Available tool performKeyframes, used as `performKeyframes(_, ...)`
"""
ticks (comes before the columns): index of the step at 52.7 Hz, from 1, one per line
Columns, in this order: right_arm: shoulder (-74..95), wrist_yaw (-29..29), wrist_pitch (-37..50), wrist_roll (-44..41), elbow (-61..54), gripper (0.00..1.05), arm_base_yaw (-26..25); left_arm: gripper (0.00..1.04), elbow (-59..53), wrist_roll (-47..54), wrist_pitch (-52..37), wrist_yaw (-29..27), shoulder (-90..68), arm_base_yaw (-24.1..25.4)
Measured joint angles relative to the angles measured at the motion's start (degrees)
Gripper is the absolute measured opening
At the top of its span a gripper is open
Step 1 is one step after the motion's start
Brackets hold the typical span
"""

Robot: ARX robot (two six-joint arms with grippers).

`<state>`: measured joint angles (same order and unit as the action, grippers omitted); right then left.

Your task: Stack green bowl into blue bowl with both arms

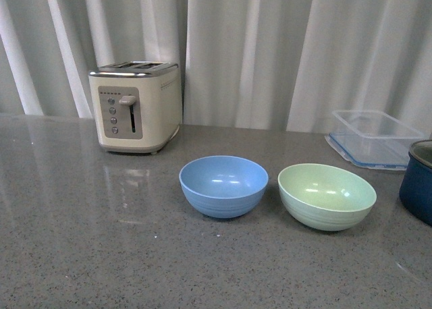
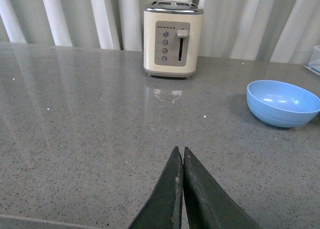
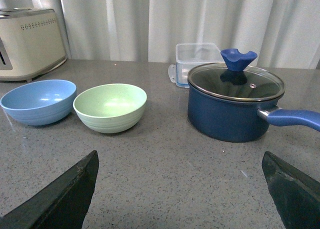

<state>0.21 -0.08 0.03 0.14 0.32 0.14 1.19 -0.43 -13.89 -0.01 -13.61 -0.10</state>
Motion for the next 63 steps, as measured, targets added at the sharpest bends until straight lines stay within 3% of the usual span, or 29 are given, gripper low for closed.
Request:
performKeyframes(15, 0.0, 0.0, 0.0, 0.0, 0.0, 0.95, 0.0, 0.04, 0.0, 0.0, 3.8, 0.0, 3.8, 0.0)
performKeyframes(20, 0.0, 0.0, 0.0, 0.0, 0.0, 0.95, 0.0, 0.04, 0.0, 0.0, 13.5, 0.0, 11.5, 0.0)
performKeyframes(36, 0.0, 0.0, 0.0, 0.0, 0.0, 0.95, 0.0, 0.04, 0.0, 0.0, 13.9, 0.0, 13.4, 0.0)
performKeyframes(54, 0.0, 0.0, 0.0, 0.0, 0.0, 0.95, 0.0, 0.79, 0.0, 0.0, 13.9, 0.0, 13.4, 0.0)
performKeyframes(60, 10.4, -10.4, 0.4, 3.6, 4.2, 0.95, 0.0, 1.0, 0.0, 0.1, 13.9, 0.0, 13.4, 0.0)
performKeyframes(63, 18.5, -11.2, 4.1, 4.9, 8.2, 0.95, 1.9, 0.97, 0.0, 0.1, 13.9, 0.0, 13.4, 0.0)
